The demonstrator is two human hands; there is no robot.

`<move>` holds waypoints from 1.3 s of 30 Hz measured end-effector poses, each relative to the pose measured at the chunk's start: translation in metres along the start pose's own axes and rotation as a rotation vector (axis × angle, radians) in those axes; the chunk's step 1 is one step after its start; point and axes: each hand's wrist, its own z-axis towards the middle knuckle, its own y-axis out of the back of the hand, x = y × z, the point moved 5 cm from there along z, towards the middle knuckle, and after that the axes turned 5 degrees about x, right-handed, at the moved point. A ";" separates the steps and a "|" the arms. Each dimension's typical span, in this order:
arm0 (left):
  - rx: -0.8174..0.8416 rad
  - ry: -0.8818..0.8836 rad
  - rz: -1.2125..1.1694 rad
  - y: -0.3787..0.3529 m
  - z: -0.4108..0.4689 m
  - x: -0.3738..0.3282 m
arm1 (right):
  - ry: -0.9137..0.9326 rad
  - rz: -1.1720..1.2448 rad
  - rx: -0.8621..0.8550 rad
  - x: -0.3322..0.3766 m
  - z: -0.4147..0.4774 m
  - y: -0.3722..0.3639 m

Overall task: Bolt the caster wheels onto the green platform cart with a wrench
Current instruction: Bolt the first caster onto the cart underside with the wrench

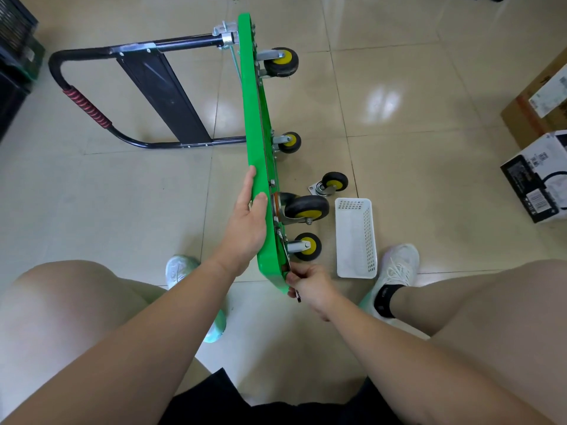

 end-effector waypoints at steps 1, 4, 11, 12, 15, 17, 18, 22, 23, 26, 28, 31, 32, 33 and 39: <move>-0.003 0.000 -0.001 0.000 0.000 0.000 | 0.006 -0.017 -0.010 0.003 -0.001 0.001; -0.008 0.007 0.000 0.000 -0.001 -0.002 | 0.013 -0.068 -0.018 0.009 -0.004 0.004; -0.009 0.005 0.020 0.000 -0.005 -0.006 | -0.044 -0.224 0.030 0.023 -0.024 0.023; -0.013 0.013 0.019 0.000 -0.007 -0.008 | -0.067 -0.245 0.019 0.021 -0.028 0.027; -0.034 0.033 0.039 0.000 -0.010 -0.012 | -0.101 -0.180 0.000 0.020 -0.039 0.026; -0.040 0.040 0.039 0.001 -0.011 -0.012 | -0.101 -0.143 0.000 0.022 -0.045 0.020; -0.040 0.036 0.032 0.001 -0.010 -0.011 | -0.100 -0.128 0.000 0.023 -0.047 0.018; -0.023 0.031 0.008 -0.002 -0.008 -0.010 | -0.138 -0.005 0.023 0.028 -0.054 0.013; -0.023 0.032 0.009 -0.002 -0.008 -0.010 | -0.143 0.023 0.026 0.031 -0.056 0.011; -0.016 0.032 0.006 -0.002 -0.008 -0.010 | -0.141 0.128 0.016 0.038 -0.061 0.004; -0.009 0.028 0.002 -0.002 -0.009 -0.011 | -0.132 0.202 0.020 0.041 -0.063 -0.002; -0.017 0.033 0.008 -0.002 -0.008 -0.010 | -0.140 0.264 0.021 0.046 -0.063 -0.007; -0.023 0.034 0.011 -0.002 -0.008 -0.010 | -0.153 0.261 0.013 0.048 -0.062 -0.008; -0.024 0.036 0.011 -0.002 -0.008 -0.010 | -0.168 0.246 0.004 0.049 -0.061 -0.008; -0.033 0.029 0.006 0.000 -0.007 -0.008 | -0.241 0.204 -0.041 0.048 -0.059 -0.010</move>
